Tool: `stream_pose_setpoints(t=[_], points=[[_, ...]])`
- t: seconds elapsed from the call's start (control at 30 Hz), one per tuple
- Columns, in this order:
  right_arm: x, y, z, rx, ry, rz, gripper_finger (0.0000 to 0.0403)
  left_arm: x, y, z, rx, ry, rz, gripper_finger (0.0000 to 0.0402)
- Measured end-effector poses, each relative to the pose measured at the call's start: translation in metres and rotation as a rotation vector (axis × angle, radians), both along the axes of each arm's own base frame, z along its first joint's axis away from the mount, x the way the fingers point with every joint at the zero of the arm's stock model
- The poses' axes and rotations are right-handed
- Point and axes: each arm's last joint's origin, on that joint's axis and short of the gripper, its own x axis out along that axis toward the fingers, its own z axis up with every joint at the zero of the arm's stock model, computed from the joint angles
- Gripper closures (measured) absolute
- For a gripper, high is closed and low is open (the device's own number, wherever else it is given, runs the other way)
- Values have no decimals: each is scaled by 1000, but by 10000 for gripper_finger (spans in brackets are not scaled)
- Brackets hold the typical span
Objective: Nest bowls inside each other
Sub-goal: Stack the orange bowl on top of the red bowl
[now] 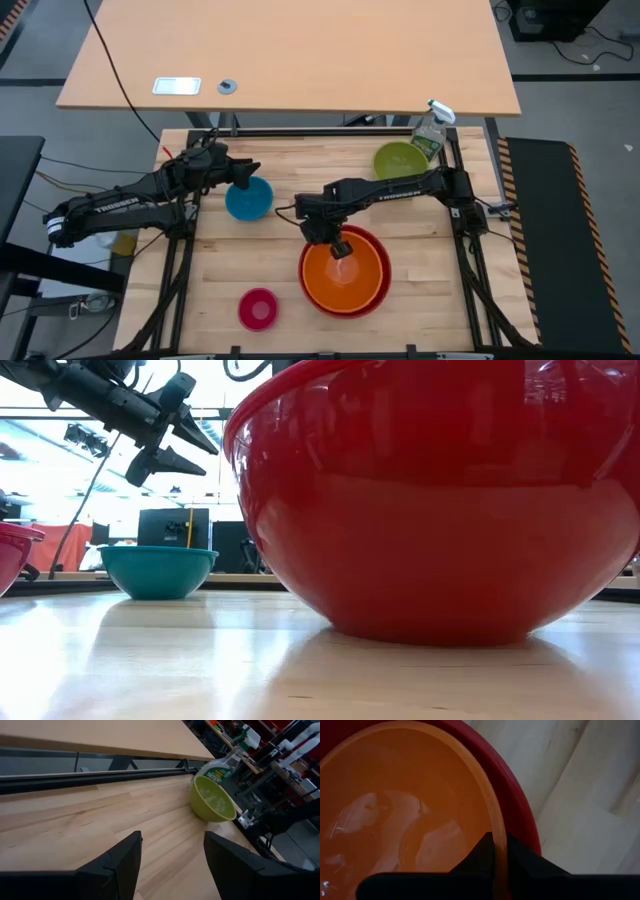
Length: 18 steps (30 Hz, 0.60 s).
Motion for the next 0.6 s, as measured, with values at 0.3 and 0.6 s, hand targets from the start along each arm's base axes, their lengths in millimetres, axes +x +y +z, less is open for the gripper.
stream_pose_setpoints(t=[0.3, 0.6], points=[[-1, -7, -5, -18, 15, -23, 345, 0, 0, 0, -1, 0, -2, 185], [-6, -11, -5, -23, 68, -31, 282, 0, 0, 0, -1, 0, -2, 185]])
